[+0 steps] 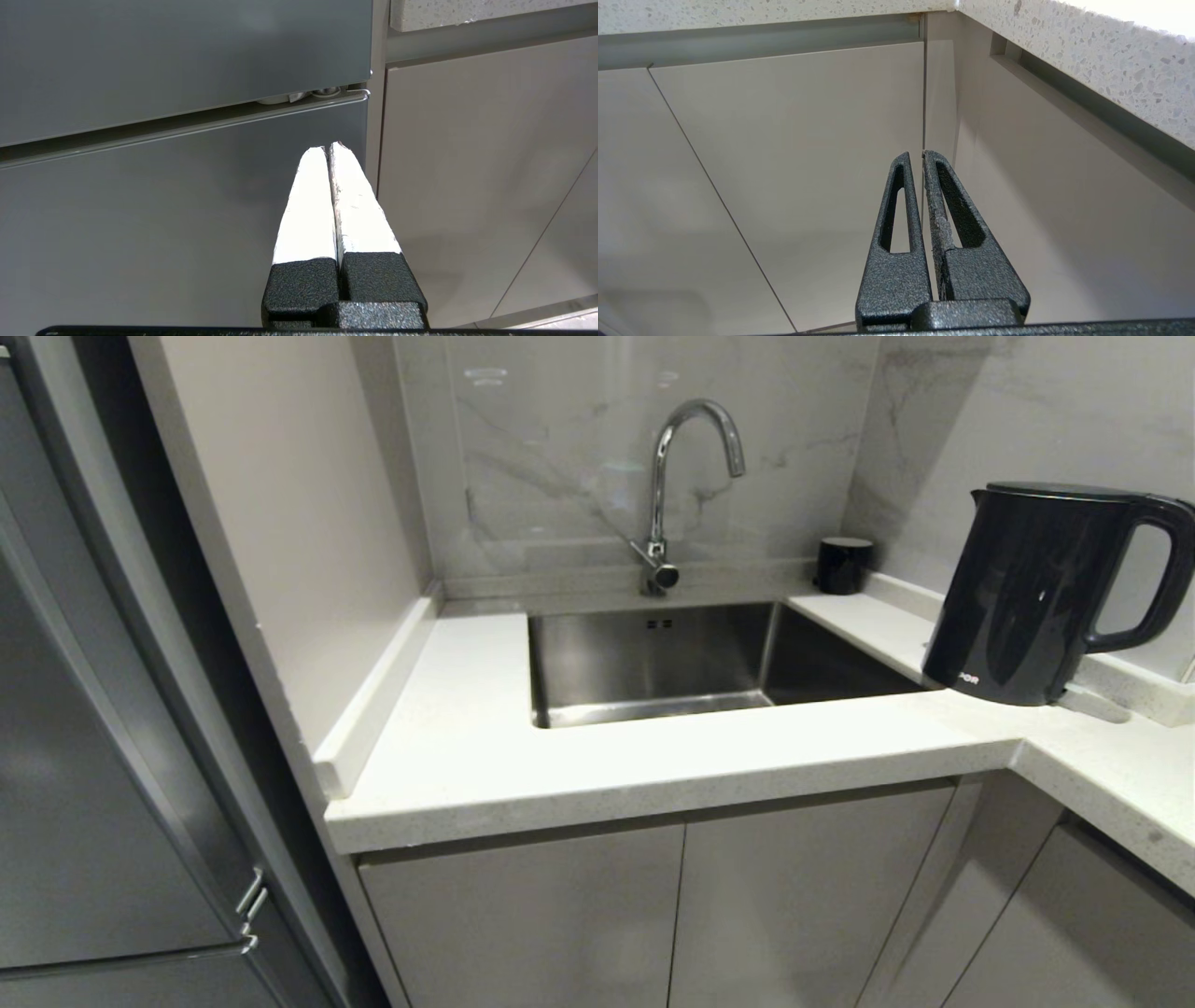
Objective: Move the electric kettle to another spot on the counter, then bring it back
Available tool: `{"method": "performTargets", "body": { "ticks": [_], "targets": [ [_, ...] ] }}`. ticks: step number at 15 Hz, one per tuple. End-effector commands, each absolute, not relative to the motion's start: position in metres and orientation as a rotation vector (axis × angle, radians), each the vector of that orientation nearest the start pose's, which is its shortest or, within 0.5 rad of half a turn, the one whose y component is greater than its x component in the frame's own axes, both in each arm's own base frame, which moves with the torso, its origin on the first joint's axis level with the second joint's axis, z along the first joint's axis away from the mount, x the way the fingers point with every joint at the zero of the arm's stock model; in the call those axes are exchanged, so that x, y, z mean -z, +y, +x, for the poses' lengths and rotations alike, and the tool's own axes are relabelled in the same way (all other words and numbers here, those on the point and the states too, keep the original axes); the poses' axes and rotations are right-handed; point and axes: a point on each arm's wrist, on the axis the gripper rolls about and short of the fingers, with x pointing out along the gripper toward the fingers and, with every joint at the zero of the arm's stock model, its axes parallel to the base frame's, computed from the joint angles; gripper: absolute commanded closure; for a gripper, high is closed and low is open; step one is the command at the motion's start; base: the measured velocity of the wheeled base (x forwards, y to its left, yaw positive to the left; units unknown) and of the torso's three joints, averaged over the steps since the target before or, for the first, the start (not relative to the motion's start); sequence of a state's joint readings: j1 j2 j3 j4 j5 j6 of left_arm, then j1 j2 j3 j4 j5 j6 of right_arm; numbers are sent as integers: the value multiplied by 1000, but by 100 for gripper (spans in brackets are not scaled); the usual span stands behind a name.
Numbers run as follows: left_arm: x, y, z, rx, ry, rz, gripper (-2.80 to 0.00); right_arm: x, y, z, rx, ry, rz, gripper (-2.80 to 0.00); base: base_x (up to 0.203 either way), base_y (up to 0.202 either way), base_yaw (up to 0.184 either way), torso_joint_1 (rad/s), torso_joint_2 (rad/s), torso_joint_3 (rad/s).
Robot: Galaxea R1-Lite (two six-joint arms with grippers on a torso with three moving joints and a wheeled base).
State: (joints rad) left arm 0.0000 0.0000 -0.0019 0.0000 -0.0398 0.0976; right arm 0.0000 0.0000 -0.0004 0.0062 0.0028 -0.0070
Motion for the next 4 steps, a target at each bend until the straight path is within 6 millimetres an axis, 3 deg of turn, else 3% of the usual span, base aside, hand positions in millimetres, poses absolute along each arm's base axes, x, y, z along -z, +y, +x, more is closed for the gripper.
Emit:
{"method": "performTargets", "body": {
  "ticks": [1,4],
  "targets": [
    [-76,-1,-23,39,-2,98,0,-75,0,-23,-2,3,-6,0,0,0,0,0,0,0],
    [-76,-1,-23,29,-2,70,0,-75,0,-23,-3,3,-8,0,0,0,0,0,0,0]
  ]
}}
